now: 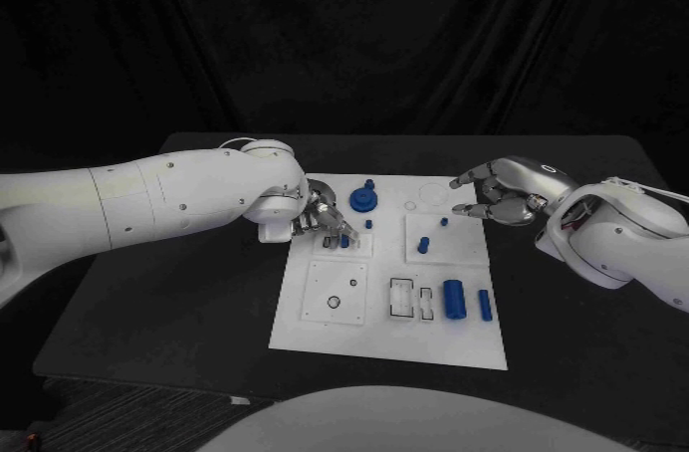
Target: Assemble the parts on the task board
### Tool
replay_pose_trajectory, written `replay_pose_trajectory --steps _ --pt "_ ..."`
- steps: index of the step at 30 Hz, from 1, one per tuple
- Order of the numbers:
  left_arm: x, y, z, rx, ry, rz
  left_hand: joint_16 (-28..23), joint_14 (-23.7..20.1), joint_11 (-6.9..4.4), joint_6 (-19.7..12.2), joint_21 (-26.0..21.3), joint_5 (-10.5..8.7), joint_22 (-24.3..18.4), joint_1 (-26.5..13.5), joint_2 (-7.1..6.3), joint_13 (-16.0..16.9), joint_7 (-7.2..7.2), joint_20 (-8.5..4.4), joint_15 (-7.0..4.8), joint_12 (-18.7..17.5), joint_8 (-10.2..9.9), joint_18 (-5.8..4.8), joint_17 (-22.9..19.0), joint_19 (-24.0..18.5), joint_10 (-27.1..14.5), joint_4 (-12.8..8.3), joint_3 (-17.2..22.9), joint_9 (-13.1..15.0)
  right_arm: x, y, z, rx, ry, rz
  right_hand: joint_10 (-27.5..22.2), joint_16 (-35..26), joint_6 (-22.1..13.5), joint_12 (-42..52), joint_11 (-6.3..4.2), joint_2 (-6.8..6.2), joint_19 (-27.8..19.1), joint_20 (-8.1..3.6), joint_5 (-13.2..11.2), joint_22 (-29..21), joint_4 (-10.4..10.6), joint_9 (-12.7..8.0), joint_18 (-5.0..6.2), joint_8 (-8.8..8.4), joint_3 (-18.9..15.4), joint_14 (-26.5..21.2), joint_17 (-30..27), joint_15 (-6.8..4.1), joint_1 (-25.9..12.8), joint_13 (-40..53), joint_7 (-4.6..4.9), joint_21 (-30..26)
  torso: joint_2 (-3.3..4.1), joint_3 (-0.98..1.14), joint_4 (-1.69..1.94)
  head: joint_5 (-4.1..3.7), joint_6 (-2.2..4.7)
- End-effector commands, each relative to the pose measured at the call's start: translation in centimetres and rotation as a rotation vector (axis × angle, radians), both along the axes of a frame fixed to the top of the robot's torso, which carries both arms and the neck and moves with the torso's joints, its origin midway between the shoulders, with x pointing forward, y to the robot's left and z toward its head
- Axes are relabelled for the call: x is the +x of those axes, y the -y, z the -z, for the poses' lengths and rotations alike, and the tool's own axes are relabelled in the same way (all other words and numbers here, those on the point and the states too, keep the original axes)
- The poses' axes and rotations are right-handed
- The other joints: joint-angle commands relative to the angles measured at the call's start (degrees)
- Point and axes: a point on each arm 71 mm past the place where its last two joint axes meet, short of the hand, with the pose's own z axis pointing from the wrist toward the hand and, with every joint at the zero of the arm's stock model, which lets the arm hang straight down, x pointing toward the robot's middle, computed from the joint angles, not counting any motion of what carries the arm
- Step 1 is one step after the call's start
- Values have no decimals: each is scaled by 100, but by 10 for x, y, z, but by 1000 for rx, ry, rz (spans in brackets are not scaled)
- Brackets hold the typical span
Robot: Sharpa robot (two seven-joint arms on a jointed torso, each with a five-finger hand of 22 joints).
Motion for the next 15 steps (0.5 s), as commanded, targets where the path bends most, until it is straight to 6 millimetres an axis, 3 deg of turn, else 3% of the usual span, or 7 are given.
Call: replay_pose_trajectory --steps 1,15 --pt "-1 3 0 -15 -1 11 15 595 -42 -25 -22 -37 923 69 -3 1504 -22 -47 -41 20 56 -10 1509 2 609 11 -53 88 0 1 3 -12 -17 13 19 -20 43 -24 23 40 -32 1 38 532 -33 -6 24 -11 -13 348 1040 10 10 1050 -1 -36 3 0 -2 5 -1" --pt "0 6 0 -21 4 14 15 595 -64 -57 -14 8 944 158 36 1504 -46 -63 -60 20 139 -15 1509 27 609 16 -88 238 0 2 4 -15 -22 14 12 -29 46 -29 24 44 -38 2 37 528 -31 -6 27 -12 -16 344 1033 11 5 1044 1 -55 1 0 0 -6 -1"
